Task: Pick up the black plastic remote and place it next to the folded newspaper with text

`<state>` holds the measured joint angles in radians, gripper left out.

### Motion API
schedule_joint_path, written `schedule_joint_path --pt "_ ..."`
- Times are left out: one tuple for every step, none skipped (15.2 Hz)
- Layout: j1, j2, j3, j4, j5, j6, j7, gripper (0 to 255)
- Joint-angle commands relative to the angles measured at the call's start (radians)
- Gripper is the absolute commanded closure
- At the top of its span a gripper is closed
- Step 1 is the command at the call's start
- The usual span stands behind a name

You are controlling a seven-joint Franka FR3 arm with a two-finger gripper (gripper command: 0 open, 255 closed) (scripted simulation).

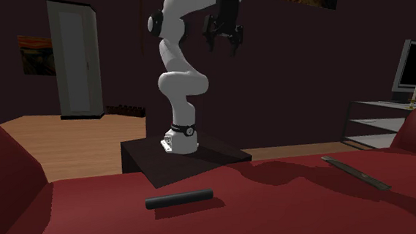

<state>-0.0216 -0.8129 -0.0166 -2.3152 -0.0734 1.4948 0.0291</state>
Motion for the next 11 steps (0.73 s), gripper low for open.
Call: schedule_joint_path --pt "0.0 0.0 0.0 0.0 0.0 0.0 0.0 0" --pt "0.006 -0.013 -0.023 -0.034 -0.013 0.022 -0.044 0" --pt "0.012 -0.024 -0.046 -0.067 -0.027 0.045 -0.087 0" --pt "0.018 -0.033 -0.07 -0.098 -0.041 0.068 -0.13 0" --pt "0.023 -0.04 -0.095 -0.128 -0.057 0.091 -0.173 0" --pt "0.028 -0.046 -0.12 -0.156 -0.072 0.115 -0.216 0" --pt "0.032 -0.049 -0.146 -0.183 -0.089 0.139 -0.259 0" --pt "0.036 -0.05 -0.172 -0.208 -0.106 0.164 -0.303 0" --pt "0.039 -0.049 -0.199 -0.231 -0.123 0.19 -0.346 0" --pt "0.042 -0.045 -0.227 -0.252 -0.14 0.216 -0.389 0" --pt "0.046 -0.039 -0.255 -0.272 -0.158 0.243 -0.432 0"
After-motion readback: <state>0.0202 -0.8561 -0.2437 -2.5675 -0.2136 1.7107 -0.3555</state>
